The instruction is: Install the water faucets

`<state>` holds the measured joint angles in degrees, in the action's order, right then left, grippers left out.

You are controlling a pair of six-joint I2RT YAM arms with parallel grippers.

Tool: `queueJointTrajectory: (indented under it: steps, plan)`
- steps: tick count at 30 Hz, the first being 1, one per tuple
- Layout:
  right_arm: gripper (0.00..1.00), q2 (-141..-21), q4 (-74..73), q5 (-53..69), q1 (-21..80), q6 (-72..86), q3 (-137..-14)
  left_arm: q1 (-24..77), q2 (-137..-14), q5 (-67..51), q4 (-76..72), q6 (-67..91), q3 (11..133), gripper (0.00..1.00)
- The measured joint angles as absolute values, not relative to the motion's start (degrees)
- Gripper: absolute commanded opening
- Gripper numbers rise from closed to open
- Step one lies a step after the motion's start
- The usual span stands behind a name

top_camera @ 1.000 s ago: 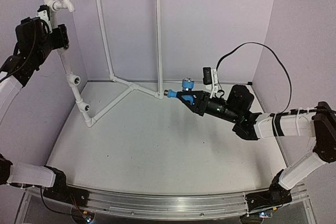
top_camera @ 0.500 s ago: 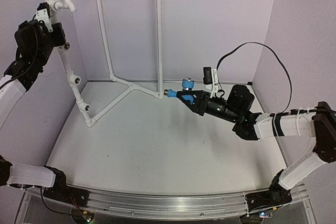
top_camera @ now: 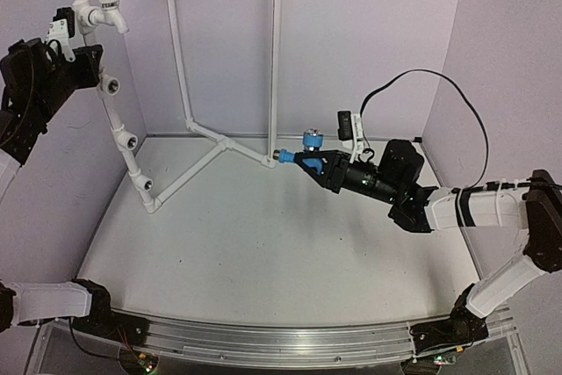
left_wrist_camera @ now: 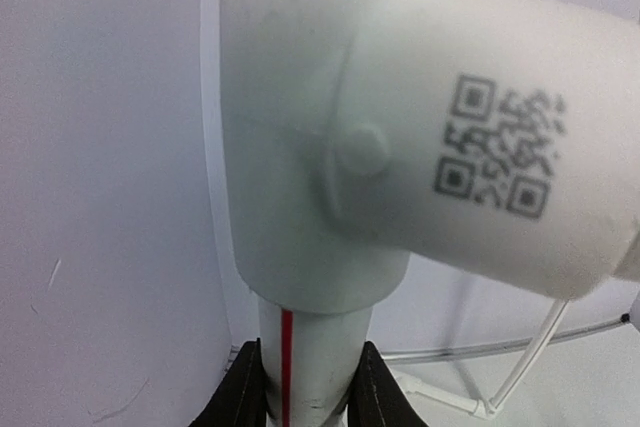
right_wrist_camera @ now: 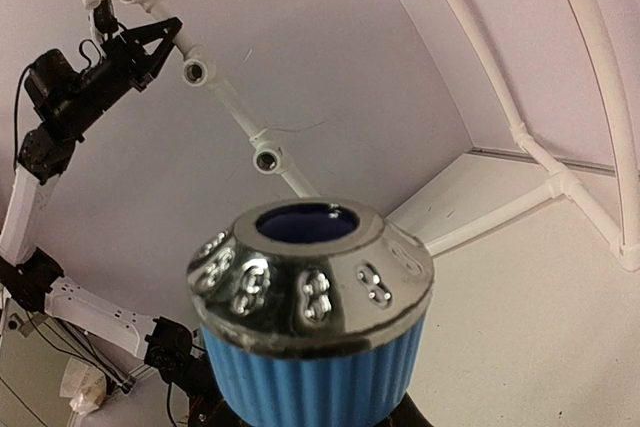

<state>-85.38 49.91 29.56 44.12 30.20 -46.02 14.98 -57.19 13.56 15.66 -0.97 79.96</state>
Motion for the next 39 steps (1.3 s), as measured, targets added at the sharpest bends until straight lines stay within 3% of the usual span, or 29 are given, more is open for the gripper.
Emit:
queueJointTrajectory:
  steps: [13,23,31,39]
  plan:
    - [0.00,-89.70,46.82,30.46,44.12,28.53,-52.03,14.89,-65.78,11.21,30.61,8.34,94.98,0.00]
    - [0.00,-91.12,40.59,30.82,44.69,25.71,-57.32,14.68,-66.63,-1.64,33.62,13.65,97.59,0.00]
    - [0.00,-95.93,26.29,27.49,50.32,11.97,-74.74,14.76,-66.89,-10.78,32.91,18.86,97.73,0.00]
    - [0.00,-100.68,13.64,23.54,54.35,-12.39,-89.71,16.54,-66.43,-15.93,29.60,24.03,95.64,0.00]
